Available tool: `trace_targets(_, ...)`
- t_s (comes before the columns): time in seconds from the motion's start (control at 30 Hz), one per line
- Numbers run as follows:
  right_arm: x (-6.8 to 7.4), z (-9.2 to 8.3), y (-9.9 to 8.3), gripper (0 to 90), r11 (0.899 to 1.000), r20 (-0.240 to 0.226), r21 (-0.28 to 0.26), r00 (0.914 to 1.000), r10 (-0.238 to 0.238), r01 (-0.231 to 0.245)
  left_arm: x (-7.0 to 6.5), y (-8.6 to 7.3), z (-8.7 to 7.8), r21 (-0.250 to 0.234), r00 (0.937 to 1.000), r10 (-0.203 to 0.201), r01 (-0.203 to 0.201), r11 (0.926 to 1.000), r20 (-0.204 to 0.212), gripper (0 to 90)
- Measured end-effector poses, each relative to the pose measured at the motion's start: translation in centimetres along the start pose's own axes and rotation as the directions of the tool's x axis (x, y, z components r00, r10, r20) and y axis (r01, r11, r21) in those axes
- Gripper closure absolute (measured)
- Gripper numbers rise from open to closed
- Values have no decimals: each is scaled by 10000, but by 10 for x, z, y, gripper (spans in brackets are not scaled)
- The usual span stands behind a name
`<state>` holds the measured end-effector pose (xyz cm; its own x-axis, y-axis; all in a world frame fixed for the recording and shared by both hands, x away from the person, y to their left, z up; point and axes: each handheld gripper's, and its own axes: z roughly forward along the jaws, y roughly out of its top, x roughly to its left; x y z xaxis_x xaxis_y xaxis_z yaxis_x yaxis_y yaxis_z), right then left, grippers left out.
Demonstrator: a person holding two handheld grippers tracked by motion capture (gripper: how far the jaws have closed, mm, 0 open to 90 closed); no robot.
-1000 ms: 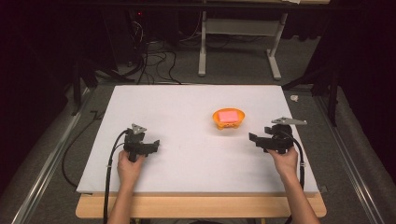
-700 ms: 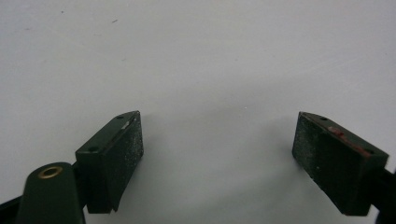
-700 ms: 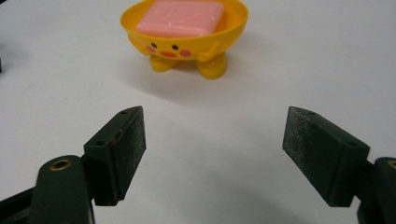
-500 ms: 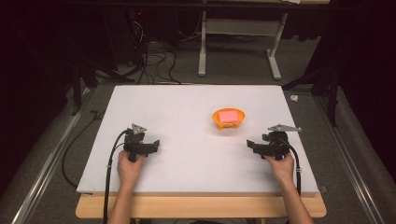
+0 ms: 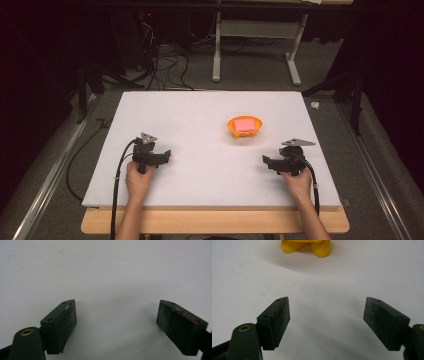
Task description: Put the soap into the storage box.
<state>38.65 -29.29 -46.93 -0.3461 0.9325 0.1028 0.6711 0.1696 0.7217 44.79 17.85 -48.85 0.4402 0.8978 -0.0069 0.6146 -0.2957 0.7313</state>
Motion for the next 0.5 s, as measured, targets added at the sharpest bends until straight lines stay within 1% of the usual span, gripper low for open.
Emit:
trace_targets(0.1,0,5,-3,218,9999,139,145,9999,-96,94,0,0,0,-2,10000,-1,1,10000,-1,168)
trace_targets(0.17,1,8,-5,218,9996,338,241,9993,-186,178,0,0,0,-13,10000,-1,1,10000,0,168)
trace_targets(0.23,4,10,-8,219,9987,608,182,9970,-477,467,0,0,0,-22,10000,-19,19,10000,-6,168)
trace_targets(0.3,9,11,-8,217,9965,906,312,9926,-807,782,0,0,0,-3,10000,0,0,10000,-3,168)
trace_targets(0.33,10,11,-8,217,9961,956,278,9917,-858,835,0,0,0,-19,10000,-18,18,10000,-8,168)
trace_targets(0.4,8,11,-9,216,9968,864,257,9932,-777,757,0,0,0,-16,10000,-23,23,10000,-18,167)
trace_targets(0.5,8,11,-9,216,9966,882,268,9929,-795,774,0,0,0,-17,10000,-30,30,10000,-25,164)
